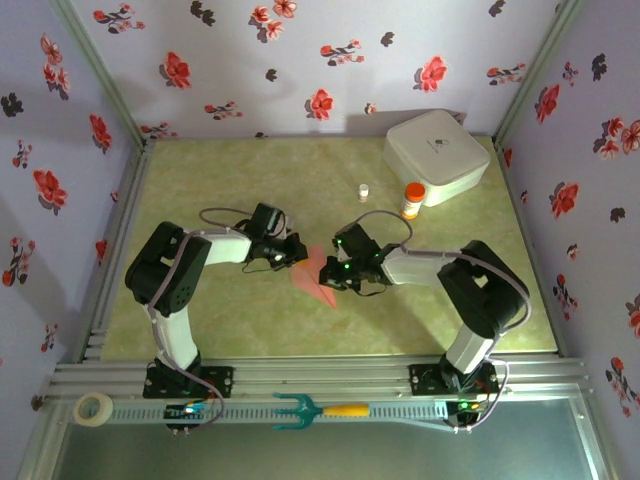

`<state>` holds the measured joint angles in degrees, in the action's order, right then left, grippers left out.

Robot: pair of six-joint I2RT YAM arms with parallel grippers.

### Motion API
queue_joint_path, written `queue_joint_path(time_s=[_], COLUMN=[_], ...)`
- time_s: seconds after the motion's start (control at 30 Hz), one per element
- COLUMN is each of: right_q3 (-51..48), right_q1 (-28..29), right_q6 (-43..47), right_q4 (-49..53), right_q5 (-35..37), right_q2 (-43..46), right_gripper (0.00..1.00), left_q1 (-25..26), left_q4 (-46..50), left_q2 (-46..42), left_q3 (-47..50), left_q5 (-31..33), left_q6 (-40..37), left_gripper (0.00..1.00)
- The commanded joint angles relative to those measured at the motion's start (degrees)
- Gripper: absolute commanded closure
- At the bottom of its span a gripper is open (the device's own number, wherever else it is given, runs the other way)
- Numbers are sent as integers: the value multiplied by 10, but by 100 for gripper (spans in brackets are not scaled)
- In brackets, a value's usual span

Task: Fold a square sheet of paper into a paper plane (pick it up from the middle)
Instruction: Fourth fold the wing at the center of the table.

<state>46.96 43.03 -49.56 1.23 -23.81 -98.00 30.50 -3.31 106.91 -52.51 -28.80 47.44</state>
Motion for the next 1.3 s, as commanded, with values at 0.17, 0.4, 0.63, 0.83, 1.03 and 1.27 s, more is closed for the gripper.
queue_joint_path(time_s=[0.17,0.4,0.63,0.83,1.03,1.27], right_q3=[-57,-71,-72,-79,-80,-81], right_q1=[-4,-4,-4,-4,-4,-4], right_q6=[3,7,3,2,2,2], right_q4=[20,14,3,-2,-8,-12], right_q5=[20,24,22,22,18,15], right_q2=[-22,-19,-22,-22,-26,-27], right_gripper=[100,100,100,100,100,100], left_q1=[5,33,31,0,-39,-82], left_q4=[81,95,65,55,42,101], left_q2=[-25,-50,-16,19,34,30], left_q3=[-25,-45,-32,-22,-12,-43], left_q5=[24,17,10,4,-1,21], left_q6=[-14,-11,-4,-29,-43,-69], left_gripper=[100,100,100,100,100,100])
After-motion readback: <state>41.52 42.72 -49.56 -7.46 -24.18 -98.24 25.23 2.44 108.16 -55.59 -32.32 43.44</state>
